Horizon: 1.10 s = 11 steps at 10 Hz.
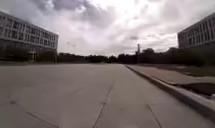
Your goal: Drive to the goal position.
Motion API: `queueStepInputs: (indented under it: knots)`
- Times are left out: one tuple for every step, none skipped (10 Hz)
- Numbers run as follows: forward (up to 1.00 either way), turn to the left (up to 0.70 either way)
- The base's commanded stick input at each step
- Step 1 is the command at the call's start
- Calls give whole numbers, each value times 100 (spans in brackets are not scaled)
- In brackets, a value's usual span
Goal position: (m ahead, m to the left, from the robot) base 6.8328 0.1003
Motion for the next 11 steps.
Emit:
queueStepInputs:
  knots:
    - [100,-33]
    - [100,-40]
    - [100,-40]
    - [100,-40]
    - [100,-27]
    - [100,0]
    - [100,0]
    - [100,0]
    - [100,0]
    - [100,0]
    - [100,0]
